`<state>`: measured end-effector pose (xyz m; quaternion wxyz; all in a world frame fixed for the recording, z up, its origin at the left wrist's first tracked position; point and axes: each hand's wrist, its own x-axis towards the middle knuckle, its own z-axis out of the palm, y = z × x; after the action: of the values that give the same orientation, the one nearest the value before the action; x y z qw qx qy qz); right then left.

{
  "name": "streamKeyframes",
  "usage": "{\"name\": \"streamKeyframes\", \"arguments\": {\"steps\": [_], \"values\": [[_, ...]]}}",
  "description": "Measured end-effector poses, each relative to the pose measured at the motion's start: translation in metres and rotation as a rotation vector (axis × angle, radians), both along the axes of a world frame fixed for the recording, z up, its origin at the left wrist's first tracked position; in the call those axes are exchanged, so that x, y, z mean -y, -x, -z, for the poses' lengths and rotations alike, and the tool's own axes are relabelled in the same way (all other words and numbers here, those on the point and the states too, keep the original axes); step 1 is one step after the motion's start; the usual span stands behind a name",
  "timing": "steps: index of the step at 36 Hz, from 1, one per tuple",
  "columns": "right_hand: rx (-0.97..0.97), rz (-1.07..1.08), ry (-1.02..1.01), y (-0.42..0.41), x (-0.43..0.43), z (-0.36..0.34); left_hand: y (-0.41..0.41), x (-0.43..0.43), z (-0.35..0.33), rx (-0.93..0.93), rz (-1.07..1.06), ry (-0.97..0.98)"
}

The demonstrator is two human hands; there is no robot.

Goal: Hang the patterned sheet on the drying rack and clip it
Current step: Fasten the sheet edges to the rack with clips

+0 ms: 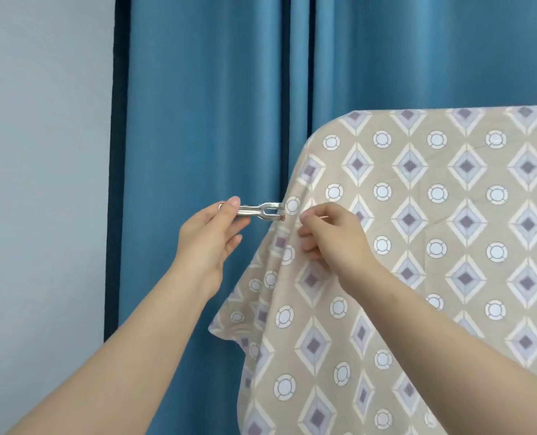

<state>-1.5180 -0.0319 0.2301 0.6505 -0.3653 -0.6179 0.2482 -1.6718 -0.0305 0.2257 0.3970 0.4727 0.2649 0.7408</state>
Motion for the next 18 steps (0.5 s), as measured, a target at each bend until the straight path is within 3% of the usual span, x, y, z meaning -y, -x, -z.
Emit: {"name": "streamKeyframes", "arguments": {"steps": [9, 13, 18], "values": [[0.234, 0.172, -0.231, -0.023, -0.021, -0.038, -0.02, -0.033, -0.022, 0.076, -0.219, 0.005], [0.292, 0.233, -0.27, -0.024, -0.025, -0.049, -0.019, -0.052, -0.033, -0.36, -0.32, 0.062], [0.284, 0.263, -0.273, -0.023, -0.032, -0.055, -0.024, -0.075, -0.043, -0.983, -0.252, 0.106]]}}
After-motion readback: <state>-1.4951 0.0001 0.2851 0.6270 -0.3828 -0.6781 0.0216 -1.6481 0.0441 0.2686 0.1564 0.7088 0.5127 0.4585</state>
